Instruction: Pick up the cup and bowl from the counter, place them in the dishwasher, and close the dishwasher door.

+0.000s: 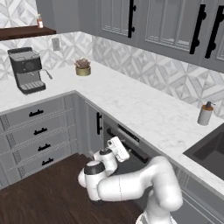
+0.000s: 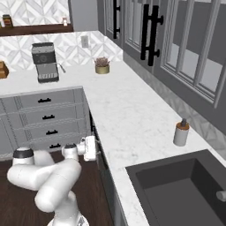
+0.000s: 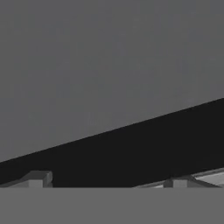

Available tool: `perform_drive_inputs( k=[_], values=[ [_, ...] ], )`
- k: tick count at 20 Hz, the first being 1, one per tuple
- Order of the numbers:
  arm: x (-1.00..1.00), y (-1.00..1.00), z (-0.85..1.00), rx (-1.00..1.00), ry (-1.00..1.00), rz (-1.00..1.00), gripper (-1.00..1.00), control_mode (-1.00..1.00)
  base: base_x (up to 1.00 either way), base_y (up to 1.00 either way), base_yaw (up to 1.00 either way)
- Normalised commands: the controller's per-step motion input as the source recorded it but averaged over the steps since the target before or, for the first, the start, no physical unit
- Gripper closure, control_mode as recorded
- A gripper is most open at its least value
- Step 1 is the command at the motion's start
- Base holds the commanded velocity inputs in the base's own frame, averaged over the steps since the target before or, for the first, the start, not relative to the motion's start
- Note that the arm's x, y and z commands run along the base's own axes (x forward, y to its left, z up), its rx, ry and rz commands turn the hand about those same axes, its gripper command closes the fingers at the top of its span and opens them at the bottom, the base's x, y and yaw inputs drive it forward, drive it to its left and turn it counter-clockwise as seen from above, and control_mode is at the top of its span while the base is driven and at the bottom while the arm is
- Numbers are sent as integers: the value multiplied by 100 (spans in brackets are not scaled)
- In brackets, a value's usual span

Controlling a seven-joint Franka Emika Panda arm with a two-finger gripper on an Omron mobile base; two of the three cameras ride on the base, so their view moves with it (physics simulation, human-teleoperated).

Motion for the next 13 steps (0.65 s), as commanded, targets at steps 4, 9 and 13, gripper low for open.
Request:
perform_drive_inputs(
  k=[4, 9, 13],
  values=[
    [88, -97, -95, -31, 0, 1, -100, -100, 0, 0, 0],
    [52, -54, -60, -19, 1, 4, -100, -100, 0, 0, 0],
    [48, 2, -5, 7, 1, 0, -100, -100, 0, 0, 0]
  ],
)
